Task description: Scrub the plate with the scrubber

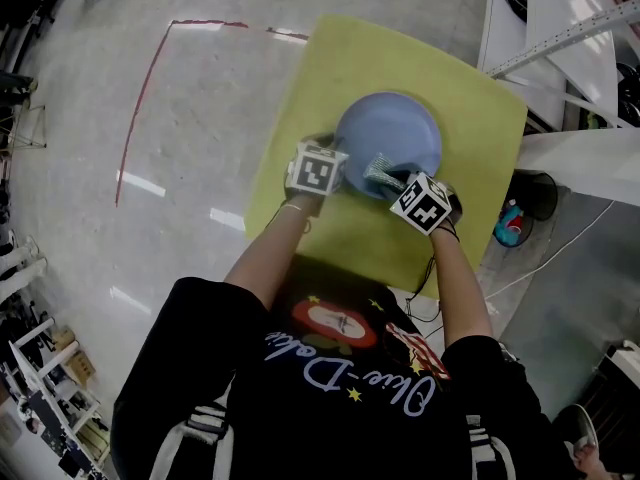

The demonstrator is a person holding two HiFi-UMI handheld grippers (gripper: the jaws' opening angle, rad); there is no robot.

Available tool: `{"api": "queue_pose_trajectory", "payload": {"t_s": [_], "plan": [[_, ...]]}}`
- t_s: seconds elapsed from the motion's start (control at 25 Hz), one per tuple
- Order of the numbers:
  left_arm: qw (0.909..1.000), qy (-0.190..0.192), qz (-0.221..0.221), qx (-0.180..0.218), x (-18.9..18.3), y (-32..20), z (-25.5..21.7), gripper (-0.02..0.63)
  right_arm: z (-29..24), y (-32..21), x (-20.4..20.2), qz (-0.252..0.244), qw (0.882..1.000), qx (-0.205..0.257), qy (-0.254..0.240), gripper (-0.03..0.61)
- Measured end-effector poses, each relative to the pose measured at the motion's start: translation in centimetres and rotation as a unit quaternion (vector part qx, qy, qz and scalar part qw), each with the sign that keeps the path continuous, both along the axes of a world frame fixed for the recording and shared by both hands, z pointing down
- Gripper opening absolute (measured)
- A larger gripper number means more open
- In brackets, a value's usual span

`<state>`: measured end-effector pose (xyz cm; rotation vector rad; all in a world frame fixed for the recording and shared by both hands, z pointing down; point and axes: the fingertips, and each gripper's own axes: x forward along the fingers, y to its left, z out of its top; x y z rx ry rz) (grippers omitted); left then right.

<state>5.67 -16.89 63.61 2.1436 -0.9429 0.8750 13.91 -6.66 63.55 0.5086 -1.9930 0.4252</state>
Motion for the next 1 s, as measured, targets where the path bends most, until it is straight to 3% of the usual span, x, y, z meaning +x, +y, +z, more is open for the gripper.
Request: {"api": "queue_pose_trajectory", "payload": {"t_s": [0.52,0.8,1.0], "plan": [[1.0000,-0.001,-0.003,-0.005,-0.3,0.0,0.0,0.049,-0.7,0.6,-1.2,-0.004,0.999,-0.020,-0.046,0.074],[0.9997,-0.004,0.022,0.009,-0.3,-0.1,-0.4,0.068,-2.7,-1.2,-0.8,0.047,0.994,0.029,-0.090,0.071],[0.9992,0.000,0.012,0.038,-0.8,-0.4,-1.3,0.074,-3.7,-1.9,-0.1,0.077,0.991,0.058,-0.098,0.064]]}}
